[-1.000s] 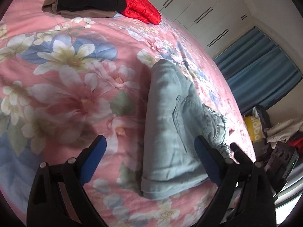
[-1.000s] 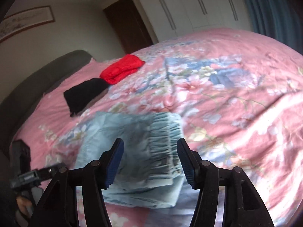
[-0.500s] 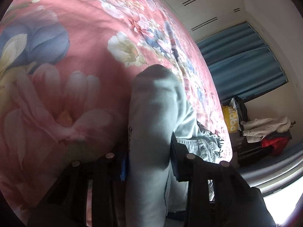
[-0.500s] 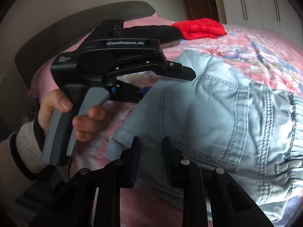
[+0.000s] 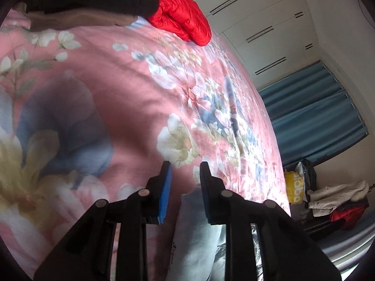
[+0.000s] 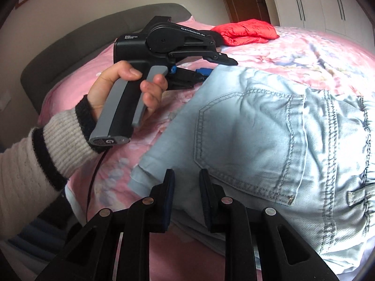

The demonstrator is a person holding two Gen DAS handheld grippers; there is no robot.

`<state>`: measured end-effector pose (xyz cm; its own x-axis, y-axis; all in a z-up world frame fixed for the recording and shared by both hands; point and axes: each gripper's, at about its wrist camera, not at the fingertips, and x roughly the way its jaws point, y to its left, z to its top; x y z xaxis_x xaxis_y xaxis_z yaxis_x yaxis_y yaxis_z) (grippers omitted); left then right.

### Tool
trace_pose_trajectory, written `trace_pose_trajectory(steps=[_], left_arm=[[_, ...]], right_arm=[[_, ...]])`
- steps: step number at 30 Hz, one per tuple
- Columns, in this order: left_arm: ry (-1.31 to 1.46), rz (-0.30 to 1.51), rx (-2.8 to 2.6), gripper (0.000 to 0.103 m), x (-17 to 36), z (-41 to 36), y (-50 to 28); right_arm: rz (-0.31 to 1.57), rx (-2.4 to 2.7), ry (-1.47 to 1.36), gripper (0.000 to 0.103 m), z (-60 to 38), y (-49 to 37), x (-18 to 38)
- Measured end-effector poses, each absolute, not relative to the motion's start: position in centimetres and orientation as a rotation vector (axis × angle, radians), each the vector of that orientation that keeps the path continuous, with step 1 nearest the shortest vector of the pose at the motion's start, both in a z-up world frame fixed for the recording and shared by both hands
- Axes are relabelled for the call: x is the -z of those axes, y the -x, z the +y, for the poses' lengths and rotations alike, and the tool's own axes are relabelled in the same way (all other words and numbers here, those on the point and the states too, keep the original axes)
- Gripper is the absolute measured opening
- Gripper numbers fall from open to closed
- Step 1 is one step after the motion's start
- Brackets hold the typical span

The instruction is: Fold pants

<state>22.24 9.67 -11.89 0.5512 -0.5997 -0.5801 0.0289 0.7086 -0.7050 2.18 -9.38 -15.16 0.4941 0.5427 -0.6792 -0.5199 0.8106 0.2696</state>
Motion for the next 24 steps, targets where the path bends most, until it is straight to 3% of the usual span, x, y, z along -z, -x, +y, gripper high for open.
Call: trace_pose_trajectory(steps=[2,3,4,14,17,20,24], left_arm=[[0.656,0.909,0.397,0.049,10.8,10.0,-20.9],[0.628,0.902,0.389,0.064,10.3,10.0,-20.0],[0.596,0.89,0.385,0.068,9.8,10.0,-19.0],[0.198,0.802,0.376,0.066,8.4,6.2,-7.5],[0.093,0.785,0.386,0.05,9.6,4.0,-5.6],[0.017,0.841,0.382,0.043,11.8,2.5,-4.7],[-0.033,0.886,0.353,0.047,14.4,2.2,-3.6]], right_arm=[[0.841,-0.639,-0.041,0.023,-9.6,-2.3,15.1],[0.846,-0.636,-0.046,0.023,-9.7,-2.3,14.9],[0.849,-0.63,-0.053,0.023,-9.8,-2.5,14.6],[0.725,-0.417,-0.036,0.024,-13.9,-0.3,10.3],[0.703,-0.33,-0.004,0.025,-15.2,0.0,9.7],[0.712,-0.274,0.037,0.025,-15.7,0.1,10.0],[0.813,-0.242,0.08,0.024,-16.4,0.0,12.7]])
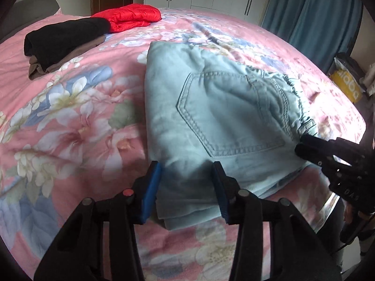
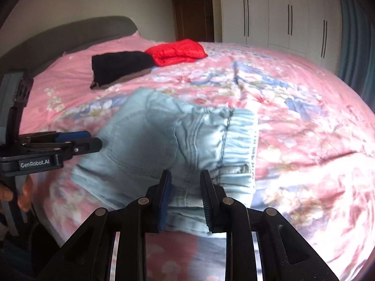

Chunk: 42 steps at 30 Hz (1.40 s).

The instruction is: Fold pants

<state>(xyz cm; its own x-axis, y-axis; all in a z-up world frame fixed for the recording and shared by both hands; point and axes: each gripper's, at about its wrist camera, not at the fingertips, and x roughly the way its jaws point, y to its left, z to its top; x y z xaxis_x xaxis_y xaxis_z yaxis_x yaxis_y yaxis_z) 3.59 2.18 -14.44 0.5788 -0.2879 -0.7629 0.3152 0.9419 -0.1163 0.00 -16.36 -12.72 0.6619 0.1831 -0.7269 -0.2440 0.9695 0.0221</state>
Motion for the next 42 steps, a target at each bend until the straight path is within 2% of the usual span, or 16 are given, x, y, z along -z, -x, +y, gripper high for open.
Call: trace_pose_trajectory(steps=[9,14,17,19,20,21,23,28,32,42], left_arm=[[0.074,0.932,0.357,0.049,14.9,3.9,-2.0],[0.117,0.935,0.339,0.05,14.7,4.0,-1.5],[0.152,0.937,0.34,0.057,14.4,4.6,-1.0],[0.178,0.94,0.331,0.072,14.2,5.4,-0.9],[0.184,0.941,0.324,0.073,14.1,5.8,-1.0],[0.202,0.946,0.325,0.073,14.1,6.2,-1.1],[0.27,0.961,0.33,0.071,14.1,7.1,-1.6],[0.491,0.979,0.402,0.071,14.2,8.6,-3.0],[0.554,1.006,0.428,0.071,14.5,8.2,-4.4],[0.588,1.023,0.471,0.071,14.8,7.8,-7.4]], right_arm=[[0.821,-0.273,-0.004,0.025,-17.8,1.9,11.7],[0.843,-0.293,-0.008,0.025,-18.1,2.1,13.2],[0.862,-0.318,-0.069,0.025,-18.9,2.3,12.4],[0.862,-0.335,-0.123,0.026,-20.1,2.9,11.8],[0.853,-0.323,-0.15,0.033,-20.9,3.3,11.6],[0.844,-0.305,-0.184,0.047,-21.9,3.6,11.4],[0.834,-0.293,-0.285,0.063,-24.1,3.9,11.3],[0.858,-0.307,-0.616,0.065,-29.1,3.0,12.6],[0.901,-0.321,-0.809,0.067,-31.0,1.4,14.5],[0.984,-0.319,-0.767,0.067,-29.7,-1.9,15.2]])
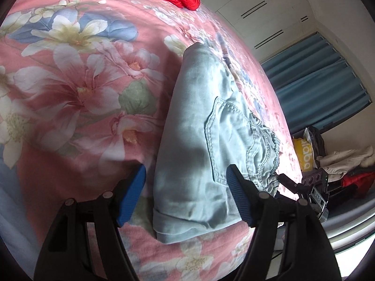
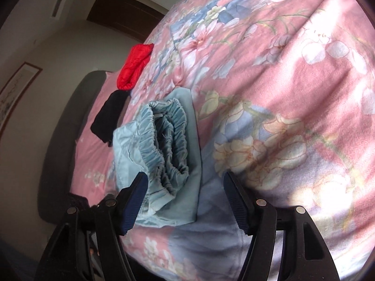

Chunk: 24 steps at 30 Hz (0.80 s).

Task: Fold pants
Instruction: 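Grasp the elastic waistband with the right tool and lift it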

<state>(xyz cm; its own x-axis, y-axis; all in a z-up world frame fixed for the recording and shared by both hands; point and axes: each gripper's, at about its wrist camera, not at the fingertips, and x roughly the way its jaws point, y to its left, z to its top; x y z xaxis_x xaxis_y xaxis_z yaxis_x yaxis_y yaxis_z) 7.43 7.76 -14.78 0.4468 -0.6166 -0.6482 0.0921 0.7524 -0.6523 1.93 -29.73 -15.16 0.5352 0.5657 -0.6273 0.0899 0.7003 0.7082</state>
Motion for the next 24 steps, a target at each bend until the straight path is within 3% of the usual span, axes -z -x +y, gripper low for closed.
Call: trace_pose_trajectory(steps=[24], left_arm=[[0.441,1.048,0.538,0.074,15.2,3.9,-10.3]], right_arm=[[1.053,-0.486,-0.644,0.067,-24.4,-8.1,16.9]])
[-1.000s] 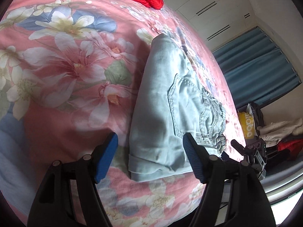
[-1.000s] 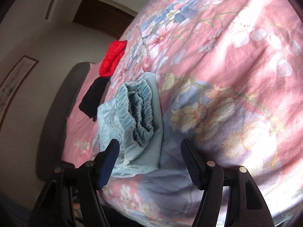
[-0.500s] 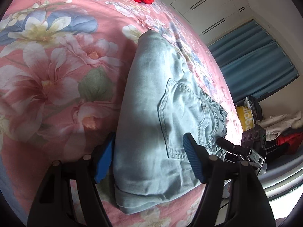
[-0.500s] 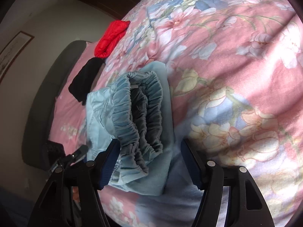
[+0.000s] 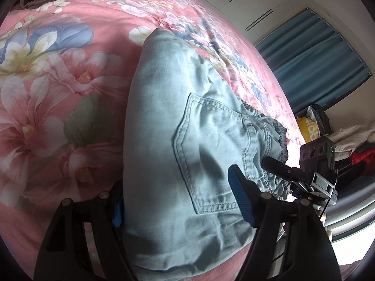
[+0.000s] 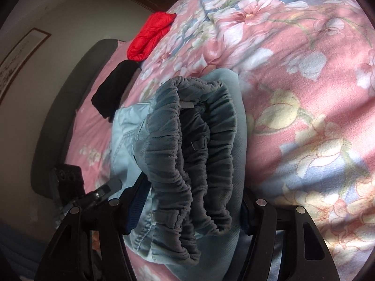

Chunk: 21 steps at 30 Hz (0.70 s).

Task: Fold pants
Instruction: 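Grasp the elastic waistband with the right tool and lift it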

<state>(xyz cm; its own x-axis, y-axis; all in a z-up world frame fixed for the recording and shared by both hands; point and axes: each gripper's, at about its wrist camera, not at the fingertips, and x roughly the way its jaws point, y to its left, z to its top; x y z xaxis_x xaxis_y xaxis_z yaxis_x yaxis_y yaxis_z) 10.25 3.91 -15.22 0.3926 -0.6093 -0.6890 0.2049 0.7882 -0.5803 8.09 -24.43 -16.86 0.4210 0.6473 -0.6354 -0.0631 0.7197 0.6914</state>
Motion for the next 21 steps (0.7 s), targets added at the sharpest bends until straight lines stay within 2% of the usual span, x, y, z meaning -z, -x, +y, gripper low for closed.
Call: trace_pose_trajectory(steps=[6,12,21], left_arm=[[0.385,1.05,0.516,0.074,15.0,2.8,-10.2],[0.283,1.033,0.434,0.068,14.8,1.5,-9.7],[0.294,1.04,0.325,0.047,14.4,1.4,-9.2]], right_arm=[[1.04,-0.493,-0.624,0.067,-24.2,-8.4,16.7],[1.005,-0.469,-0.553,0.066,-23.1,-8.1,16.4],[0.946,-0.413,-0.505,0.056,-22.2,-7.2,16.1]])
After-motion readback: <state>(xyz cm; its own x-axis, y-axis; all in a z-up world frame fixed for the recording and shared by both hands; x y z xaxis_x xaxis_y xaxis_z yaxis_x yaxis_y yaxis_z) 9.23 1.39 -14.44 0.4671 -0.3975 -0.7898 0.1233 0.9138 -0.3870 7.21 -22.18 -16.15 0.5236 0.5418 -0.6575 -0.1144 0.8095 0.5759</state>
